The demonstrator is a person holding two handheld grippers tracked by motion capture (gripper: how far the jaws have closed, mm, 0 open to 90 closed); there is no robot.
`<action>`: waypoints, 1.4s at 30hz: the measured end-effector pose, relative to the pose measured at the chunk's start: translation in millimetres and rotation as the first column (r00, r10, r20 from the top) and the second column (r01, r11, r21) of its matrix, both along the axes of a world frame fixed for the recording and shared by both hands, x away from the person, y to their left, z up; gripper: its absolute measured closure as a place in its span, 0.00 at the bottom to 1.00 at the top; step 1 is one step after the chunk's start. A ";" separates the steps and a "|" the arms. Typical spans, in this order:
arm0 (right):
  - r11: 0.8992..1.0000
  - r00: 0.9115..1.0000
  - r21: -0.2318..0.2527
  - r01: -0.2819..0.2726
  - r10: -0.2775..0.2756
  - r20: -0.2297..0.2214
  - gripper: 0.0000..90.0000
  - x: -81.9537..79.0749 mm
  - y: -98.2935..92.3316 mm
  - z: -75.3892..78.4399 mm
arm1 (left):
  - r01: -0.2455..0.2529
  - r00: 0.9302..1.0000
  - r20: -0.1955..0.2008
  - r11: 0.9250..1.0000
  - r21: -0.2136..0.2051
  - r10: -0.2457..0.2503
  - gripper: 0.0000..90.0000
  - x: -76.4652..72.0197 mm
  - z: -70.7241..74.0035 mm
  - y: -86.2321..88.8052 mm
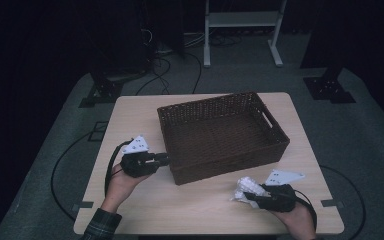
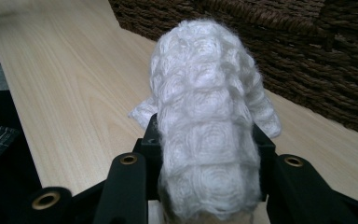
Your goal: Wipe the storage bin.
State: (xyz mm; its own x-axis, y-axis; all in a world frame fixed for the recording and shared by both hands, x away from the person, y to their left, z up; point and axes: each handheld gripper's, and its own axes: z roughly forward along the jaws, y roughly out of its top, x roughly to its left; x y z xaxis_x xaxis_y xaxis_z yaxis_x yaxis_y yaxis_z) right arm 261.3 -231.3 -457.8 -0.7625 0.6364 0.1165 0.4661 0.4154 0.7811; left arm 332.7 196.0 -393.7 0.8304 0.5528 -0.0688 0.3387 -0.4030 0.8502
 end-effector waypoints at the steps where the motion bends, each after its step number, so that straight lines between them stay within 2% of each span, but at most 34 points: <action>1: 1.000 1.000 0.001 0.002 -0.002 0.001 0.68 0.2 -0.5 0.2 | -0.002 1.000 0.001 1.000 -0.003 0.002 0.70 -1.4 -0.4 1.7; 4: 1.000 1.000 0.004 0.007 -0.007 -0.001 0.68 0.1 -1.6 0.0 | -0.010 1.000 -0.015 1.000 -0.010 0.009 0.56 -6.1 -3.2 7.9; 10: 1.000 1.000 0.003 0.011 -0.011 0.002 0.68 0.3 -1.9 0.3 | -0.017 1.000 -0.022 1.000 -0.006 0.016 0.38 -17.7 -13.1 15.4; 12: 1.000 1.000 0.000 0.009 -0.009 0.000 0.68 0.5 -1.4 0.5 | -0.024 0.999 -0.023 1.000 0.021 0.024 0.31 -23.1 -21.6 13.7; 17: 1.000 1.000 -0.004 0.011 -0.011 0.000 0.68 0.6 -0.9 0.0 | -0.029 0.999 -0.027 0.997 0.066 0.031 0.22 -24.7 -39.1 4.8; 21: 1.000 1.000 0.001 0.020 -0.020 0.005 0.68 0.8 -2.9 0.8 | -0.014 0.998 -0.052 0.994 0.111 0.020 0.22 -22.0 -56.7 -7.2; 26: 1.000 1.000 0.002 0.028 -0.028 0.008 0.68 1.3 -5.6 1.5 | -0.021 0.998 -0.052 0.984 0.176 0.031 0.22 -19.0 -73.9 -20.3; 31: 1.000 1.000 0.001 0.029 -0.029 0.012 0.68 1.7 -6.3 1.7 | -0.069 0.997 -0.030 0.979 0.192 0.076 0.22 -14.5 -82.4 -27.0; 37: 0.999 0.999 -0.001 0.033 -0.033 0.010 0.68 1.8 -6.9 1.7 | -0.093 0.995 0.001 0.972 0.217 0.095 0.24 -12.2 -90.0 -31.1; 39: 0.999 0.999 0.000 0.040 -0.040 0.013 0.68 2.0 -8.2 1.8 | -0.105 0.994 0.012 0.964 0.244 0.105 0.24 -9.5 -94.5 -32.7; 41: 0.999 0.999 -0.001 0.041 -0.041 0.012 0.68 2.4 -9.2 1.5 | -0.103 0.995 0.012 0.964 0.243 0.104 0.25 -8.1 -96.6 -33.7; 42: 0.999 0.999 -0.005 0.041 -0.041 0.014 0.68 2.5 -9.8 1.7 | -0.099 0.995 0.008 0.967 0.233 0.100 0.25 -7.1 -98.3 -34.7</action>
